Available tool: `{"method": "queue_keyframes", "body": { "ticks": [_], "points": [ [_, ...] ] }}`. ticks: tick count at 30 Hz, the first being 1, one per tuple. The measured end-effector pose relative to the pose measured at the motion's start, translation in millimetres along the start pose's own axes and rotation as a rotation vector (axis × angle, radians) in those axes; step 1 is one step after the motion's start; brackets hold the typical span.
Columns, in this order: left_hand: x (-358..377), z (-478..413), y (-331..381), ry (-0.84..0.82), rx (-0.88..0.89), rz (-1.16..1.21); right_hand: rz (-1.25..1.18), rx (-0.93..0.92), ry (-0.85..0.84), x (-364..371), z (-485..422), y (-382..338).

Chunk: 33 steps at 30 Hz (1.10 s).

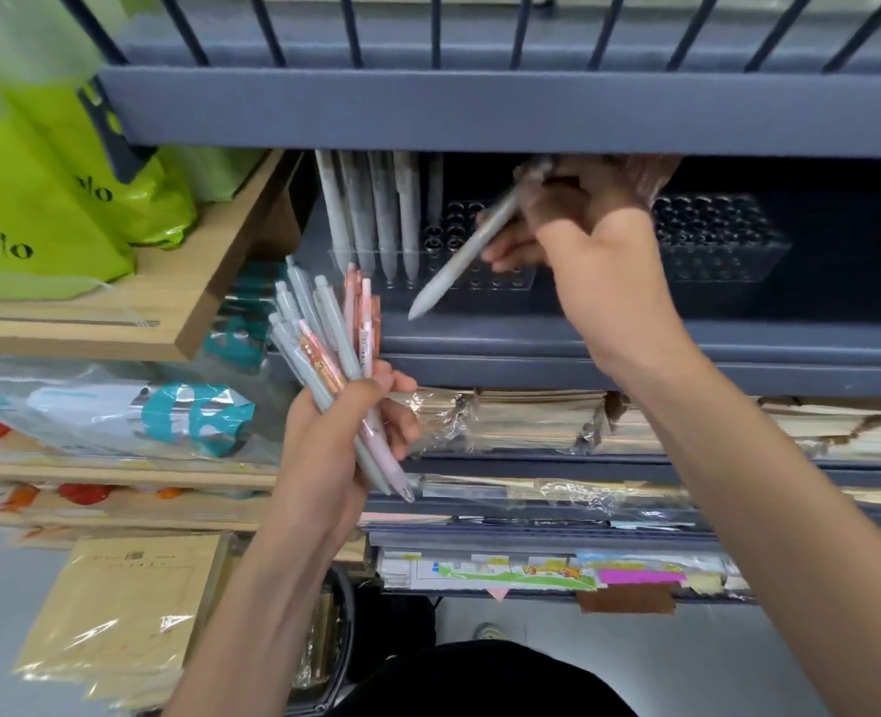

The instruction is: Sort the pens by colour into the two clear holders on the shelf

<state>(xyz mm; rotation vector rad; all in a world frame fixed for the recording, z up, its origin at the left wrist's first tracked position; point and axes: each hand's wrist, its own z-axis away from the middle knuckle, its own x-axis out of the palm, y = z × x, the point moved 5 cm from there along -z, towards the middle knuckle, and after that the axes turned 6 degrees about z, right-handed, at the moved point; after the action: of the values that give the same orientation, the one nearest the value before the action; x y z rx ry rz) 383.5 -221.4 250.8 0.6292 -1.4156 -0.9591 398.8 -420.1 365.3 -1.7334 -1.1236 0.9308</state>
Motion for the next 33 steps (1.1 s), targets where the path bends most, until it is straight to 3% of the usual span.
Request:
{"method": "queue_keyframes", "body": {
  "ticks": [4,10,13,17,22,28,33],
  "points": [
    [0,3,0,-0.001,-0.014,-0.033,0.25,-0.107,0.213,-10,-12,5],
    [-5,10,3,-0.006,-0.043,-0.043,0.482,-0.185,0.317,-4,-23,9],
    [-13,12,6,0.012,-0.036,-0.071,0.665,-0.134,0.238,6,-28,8],
    [-20,14,11,0.007,-0.031,-0.059,0.601,-0.038,0.217,21,-48,5],
    [-24,18,15,-0.015,0.003,-0.044,0.721,0.061,0.177,36,-65,11],
    [-32,23,16,-0.058,-0.006,-0.089,0.691,-0.019,0.242,41,-66,9],
    [-37,25,13,-0.064,-0.013,-0.097,0.715,0.016,0.162,47,-66,21]
  ]
}}
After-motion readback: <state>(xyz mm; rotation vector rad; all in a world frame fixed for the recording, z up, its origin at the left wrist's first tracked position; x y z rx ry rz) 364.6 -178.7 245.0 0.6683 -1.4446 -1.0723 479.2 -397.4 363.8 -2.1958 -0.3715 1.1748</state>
